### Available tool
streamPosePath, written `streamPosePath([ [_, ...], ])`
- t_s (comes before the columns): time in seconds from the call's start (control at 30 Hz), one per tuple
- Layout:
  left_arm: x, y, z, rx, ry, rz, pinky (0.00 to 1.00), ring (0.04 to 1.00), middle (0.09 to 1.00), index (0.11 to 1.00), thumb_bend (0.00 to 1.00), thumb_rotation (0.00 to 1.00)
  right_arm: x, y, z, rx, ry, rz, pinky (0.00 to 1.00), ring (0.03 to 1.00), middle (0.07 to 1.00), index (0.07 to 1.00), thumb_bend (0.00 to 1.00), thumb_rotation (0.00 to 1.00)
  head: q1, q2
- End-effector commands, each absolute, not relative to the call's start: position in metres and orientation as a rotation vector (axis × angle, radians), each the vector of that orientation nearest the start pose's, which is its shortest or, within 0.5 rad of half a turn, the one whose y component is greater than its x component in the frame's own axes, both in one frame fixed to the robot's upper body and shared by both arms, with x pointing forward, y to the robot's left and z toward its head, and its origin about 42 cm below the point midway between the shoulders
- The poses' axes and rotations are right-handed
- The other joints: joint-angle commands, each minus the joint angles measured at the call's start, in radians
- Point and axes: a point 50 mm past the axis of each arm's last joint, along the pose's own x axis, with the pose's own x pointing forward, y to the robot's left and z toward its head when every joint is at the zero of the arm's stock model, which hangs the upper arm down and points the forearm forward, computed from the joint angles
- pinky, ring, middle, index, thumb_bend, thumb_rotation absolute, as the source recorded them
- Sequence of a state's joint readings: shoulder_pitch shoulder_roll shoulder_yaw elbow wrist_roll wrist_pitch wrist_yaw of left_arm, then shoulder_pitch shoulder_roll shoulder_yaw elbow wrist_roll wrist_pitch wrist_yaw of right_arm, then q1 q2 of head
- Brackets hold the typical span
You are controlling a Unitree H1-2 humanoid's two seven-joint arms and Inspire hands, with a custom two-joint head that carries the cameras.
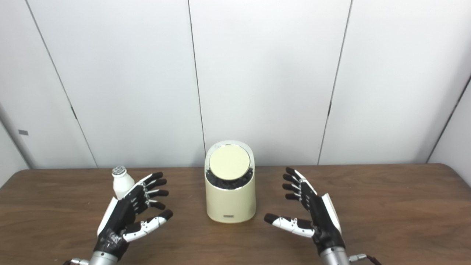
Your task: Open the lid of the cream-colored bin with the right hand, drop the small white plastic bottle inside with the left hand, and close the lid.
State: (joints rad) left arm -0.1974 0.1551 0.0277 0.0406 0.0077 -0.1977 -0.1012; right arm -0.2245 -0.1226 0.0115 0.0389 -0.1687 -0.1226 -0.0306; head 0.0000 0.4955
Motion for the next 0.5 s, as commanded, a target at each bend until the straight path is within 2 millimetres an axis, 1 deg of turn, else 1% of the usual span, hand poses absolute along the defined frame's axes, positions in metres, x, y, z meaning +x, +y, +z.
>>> streamPosePath([
  [0.0, 0.348, 0.2465, 0.1815, 0.191, -0.433, -0.124, 0.59, 0.741, 0.831, 0.868, 0.63, 0.09, 0.3559, -0.2264, 0.1814, -0.291, -0.383, 0.032, 0.71, 0.795, 0.853, 0.879, 0.8, 0.32, 0.0, 0.001],
  [0.2, 0.3478, 0.2465, 0.1819, 0.195, -0.432, -0.119, 0.58, 0.736, 0.827, 0.864, 0.63, 0.08, 0.3555, -0.2261, 0.1814, -0.283, -0.381, 0.035, 0.71, 0.799, 0.856, 0.882, 0.79, 0.3, 0.001, 0.002],
  [0.3, 0.348, 0.2463, 0.1815, 0.194, -0.435, -0.121, 0.59, 0.736, 0.825, 0.863, 0.64, 0.12, 0.3554, -0.226, 0.1813, -0.286, -0.38, 0.036, 0.72, 0.803, 0.857, 0.884, 0.79, 0.3, 0.0, 0.001],
  [0.4, 0.3486, 0.2452, 0.1816, 0.188, -0.433, -0.121, 0.58, 0.735, 0.824, 0.862, 0.63, 0.08, 0.3561, -0.2245, 0.1814, -0.286, -0.382, 0.033, 0.72, 0.798, 0.854, 0.882, 0.79, 0.32, 0.003, -0.002],
  [0.47, 0.3491, 0.2445, 0.1816, 0.184, -0.432, -0.122, 0.58, 0.737, 0.828, 0.865, 0.63, 0.07, 0.3567, -0.2222, 0.1825, -0.286, -0.384, 0.03, 0.71, 0.794, 0.851, 0.882, 0.8, 0.33, 0.001, -0.003],
])
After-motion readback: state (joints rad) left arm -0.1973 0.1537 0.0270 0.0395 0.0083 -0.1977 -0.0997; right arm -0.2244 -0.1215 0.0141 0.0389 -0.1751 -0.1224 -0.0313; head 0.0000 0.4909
